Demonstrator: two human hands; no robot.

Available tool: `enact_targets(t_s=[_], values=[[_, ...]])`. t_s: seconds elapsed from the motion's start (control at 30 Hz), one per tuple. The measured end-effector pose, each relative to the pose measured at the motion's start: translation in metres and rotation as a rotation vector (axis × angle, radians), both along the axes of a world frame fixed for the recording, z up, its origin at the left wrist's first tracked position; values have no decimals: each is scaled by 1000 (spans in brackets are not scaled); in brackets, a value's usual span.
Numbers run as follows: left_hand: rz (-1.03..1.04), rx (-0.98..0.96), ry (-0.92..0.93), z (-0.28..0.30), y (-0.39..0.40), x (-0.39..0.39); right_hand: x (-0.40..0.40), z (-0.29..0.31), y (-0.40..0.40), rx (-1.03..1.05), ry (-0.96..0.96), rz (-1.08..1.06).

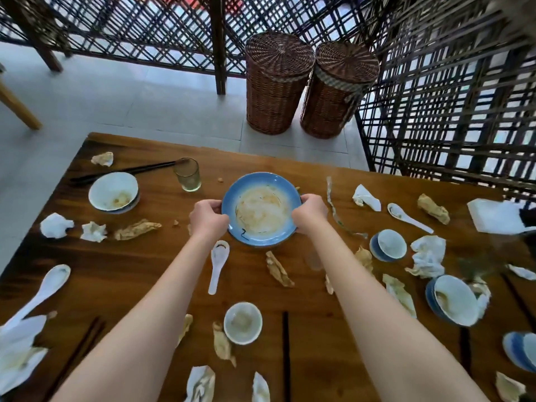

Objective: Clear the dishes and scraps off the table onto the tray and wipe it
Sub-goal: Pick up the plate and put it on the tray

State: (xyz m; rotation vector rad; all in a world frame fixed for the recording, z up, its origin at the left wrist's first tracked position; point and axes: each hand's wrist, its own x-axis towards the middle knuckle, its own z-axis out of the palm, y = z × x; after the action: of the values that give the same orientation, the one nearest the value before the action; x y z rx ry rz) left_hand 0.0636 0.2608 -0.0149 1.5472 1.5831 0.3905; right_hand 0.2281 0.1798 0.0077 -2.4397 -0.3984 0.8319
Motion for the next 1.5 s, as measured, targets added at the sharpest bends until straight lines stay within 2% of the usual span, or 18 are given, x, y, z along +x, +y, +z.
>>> enact_targets(t_s=[0.23,0.63,1.03,1.27,1.5], values=[[-3,-16,46,-23,8,34,26,-35,2,-78,-16,-12],[-4,-31,78,-31,12,44,32,-46,2,-30,3,-47],[70,-279,-70,-31,17,40,32,-52,-4,90,59,-62],[62,-251,-169,-13,5,35,35,-26,-17,148,15,-67],[-29,-101,-207,37,-36,25,24,34,-70,247,14,-91]])
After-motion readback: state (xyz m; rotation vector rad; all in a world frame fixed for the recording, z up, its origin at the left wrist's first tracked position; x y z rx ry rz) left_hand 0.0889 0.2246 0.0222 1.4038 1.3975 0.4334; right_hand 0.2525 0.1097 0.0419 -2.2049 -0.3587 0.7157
